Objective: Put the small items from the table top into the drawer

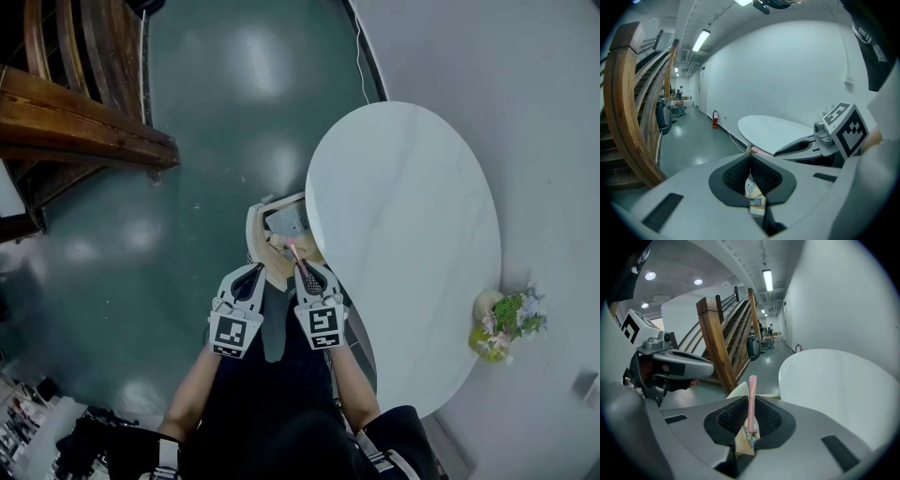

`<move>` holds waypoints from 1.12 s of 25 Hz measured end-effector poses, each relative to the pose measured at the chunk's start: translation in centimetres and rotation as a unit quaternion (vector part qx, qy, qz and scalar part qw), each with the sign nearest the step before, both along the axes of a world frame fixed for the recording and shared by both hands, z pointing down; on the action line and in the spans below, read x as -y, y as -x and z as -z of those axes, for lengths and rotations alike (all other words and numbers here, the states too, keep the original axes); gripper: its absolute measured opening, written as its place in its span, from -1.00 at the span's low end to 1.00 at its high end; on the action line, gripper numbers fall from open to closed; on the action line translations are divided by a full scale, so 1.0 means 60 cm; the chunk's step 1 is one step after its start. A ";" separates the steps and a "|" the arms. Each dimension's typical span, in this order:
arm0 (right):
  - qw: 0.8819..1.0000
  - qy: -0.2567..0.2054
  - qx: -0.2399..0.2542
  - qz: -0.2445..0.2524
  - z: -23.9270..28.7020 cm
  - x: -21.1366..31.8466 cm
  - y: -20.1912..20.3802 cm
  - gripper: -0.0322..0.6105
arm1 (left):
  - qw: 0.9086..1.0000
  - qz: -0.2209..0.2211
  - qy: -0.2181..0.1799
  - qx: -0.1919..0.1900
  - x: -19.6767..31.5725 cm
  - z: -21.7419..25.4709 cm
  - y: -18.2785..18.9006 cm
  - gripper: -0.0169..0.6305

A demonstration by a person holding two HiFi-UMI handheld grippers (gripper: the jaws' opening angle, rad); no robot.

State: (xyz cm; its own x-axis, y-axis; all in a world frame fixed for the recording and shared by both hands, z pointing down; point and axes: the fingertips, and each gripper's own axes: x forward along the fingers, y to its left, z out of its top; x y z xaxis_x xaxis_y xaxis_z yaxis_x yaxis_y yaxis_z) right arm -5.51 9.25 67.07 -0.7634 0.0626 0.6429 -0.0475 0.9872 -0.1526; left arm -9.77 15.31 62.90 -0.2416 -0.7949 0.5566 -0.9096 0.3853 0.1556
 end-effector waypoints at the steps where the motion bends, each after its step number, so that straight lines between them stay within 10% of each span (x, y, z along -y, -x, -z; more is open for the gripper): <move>1: 1.000 -0.001 -0.002 0.001 -0.008 -0.001 0.003 -0.70 | 1.000 0.001 0.001 -0.001 -0.002 -0.006 0.001 -0.89; 28: 0.996 -0.001 -0.090 0.009 -0.238 -0.014 0.078 -0.70 | 1.000 0.015 0.015 -0.016 -0.029 -0.051 0.055 -0.89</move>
